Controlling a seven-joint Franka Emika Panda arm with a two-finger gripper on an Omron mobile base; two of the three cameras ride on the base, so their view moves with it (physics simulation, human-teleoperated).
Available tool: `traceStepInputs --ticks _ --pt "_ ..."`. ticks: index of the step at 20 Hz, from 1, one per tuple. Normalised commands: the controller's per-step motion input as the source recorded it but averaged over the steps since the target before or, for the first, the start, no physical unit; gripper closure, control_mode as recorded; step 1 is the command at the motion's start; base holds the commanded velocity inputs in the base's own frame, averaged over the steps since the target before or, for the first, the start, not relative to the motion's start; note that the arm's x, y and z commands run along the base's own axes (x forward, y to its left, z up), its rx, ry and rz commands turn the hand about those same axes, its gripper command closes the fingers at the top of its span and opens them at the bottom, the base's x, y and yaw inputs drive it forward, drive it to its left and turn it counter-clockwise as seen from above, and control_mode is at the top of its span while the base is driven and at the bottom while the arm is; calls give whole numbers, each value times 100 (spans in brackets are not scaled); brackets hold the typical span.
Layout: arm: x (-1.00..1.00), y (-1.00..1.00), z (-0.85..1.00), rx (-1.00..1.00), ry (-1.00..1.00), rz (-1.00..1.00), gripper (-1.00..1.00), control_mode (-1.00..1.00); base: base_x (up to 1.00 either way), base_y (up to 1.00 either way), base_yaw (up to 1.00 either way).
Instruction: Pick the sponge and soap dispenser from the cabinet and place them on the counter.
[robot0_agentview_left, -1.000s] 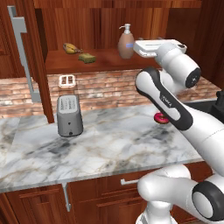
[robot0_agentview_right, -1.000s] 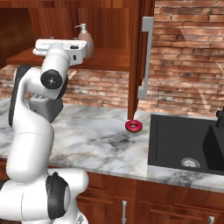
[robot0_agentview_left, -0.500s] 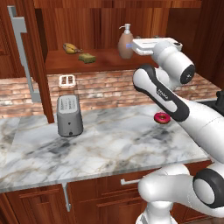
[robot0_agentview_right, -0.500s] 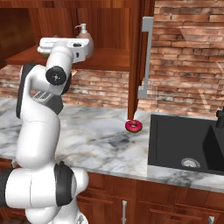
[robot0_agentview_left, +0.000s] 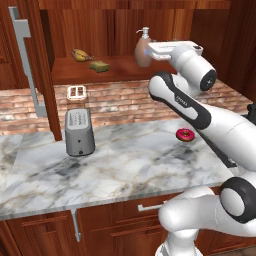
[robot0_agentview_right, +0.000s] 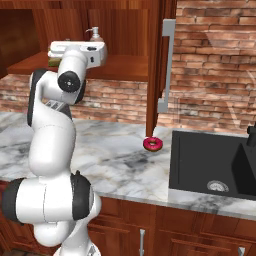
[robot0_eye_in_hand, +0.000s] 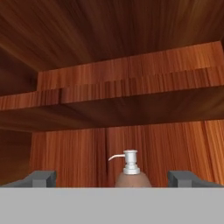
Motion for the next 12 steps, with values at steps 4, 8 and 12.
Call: traceStepInputs --ticks 4,8,12 --pt "29 0 0 0 0 0 -100 -100 0 0 0" --pt "27 0 0 -1 0 0 -100 -100 0 0 0" --pt "24 0 -1 -1 0 0 -100 -100 0 0 0"
